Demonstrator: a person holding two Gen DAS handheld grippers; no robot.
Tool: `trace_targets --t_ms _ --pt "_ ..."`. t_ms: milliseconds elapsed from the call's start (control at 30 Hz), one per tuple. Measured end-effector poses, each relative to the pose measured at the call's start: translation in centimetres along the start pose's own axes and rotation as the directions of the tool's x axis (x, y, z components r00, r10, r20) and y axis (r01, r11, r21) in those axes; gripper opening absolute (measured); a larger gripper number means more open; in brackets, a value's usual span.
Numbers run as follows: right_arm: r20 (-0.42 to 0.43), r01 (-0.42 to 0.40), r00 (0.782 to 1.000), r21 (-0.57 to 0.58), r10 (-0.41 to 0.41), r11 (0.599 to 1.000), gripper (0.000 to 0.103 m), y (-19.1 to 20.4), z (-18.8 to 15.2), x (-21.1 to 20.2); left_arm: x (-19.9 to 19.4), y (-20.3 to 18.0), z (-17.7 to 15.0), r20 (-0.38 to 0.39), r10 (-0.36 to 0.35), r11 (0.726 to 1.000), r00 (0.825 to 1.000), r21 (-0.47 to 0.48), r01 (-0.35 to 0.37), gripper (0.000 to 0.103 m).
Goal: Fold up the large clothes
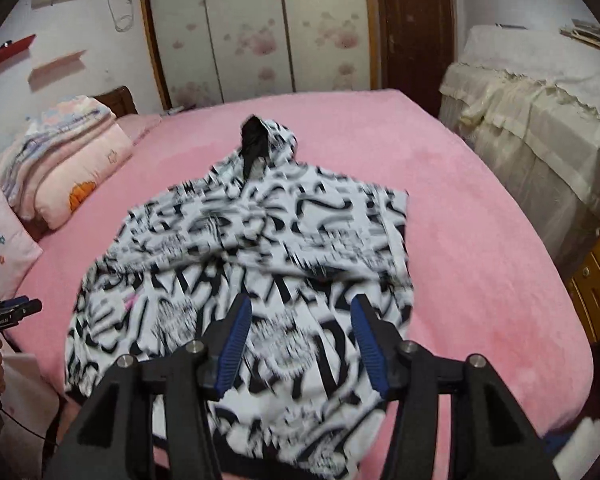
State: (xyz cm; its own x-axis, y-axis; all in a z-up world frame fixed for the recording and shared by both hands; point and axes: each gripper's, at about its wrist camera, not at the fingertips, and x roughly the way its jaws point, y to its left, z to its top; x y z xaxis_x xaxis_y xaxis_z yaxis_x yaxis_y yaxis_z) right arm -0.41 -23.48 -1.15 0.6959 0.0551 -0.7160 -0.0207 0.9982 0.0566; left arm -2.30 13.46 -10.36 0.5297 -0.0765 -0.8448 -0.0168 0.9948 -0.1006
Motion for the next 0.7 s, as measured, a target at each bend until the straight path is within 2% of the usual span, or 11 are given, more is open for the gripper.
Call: trace_targets --t_ms 133,367,500,700 --pt "-0.095 0.008 0.996 0.022 -0.006 1.0 0.052 -1.5 -3.5 1.1 2.1 0.7 -3.3 -0.07 0.006 1.0 0.998 -0.017 -0.008 0.075" --pt "-0.26 0.006 0.965 0.081 0.015 0.997 0.052 -4.3 -10.6 4.4 4.9 1.2 -6.4 -0.146 0.019 1.0 0.989 -0.017 -0.022 0.075" --pt "-0.307 -0.007 0.95 0.14 0.05 0.99 0.052 -5.2 -12.9 5.2 5.6 1.5 -7.2 -0.17 -0.001 0.999 0.985 -0.043 -0.006 0.075" --pt "-0.328 -0.033 0.939 0.204 0.1 0.978 0.052 -6.0 -14.8 5.6 6.5 1.3 -7.9 -0.185 -0.029 0.998 0.982 -0.068 0.017 0.075"
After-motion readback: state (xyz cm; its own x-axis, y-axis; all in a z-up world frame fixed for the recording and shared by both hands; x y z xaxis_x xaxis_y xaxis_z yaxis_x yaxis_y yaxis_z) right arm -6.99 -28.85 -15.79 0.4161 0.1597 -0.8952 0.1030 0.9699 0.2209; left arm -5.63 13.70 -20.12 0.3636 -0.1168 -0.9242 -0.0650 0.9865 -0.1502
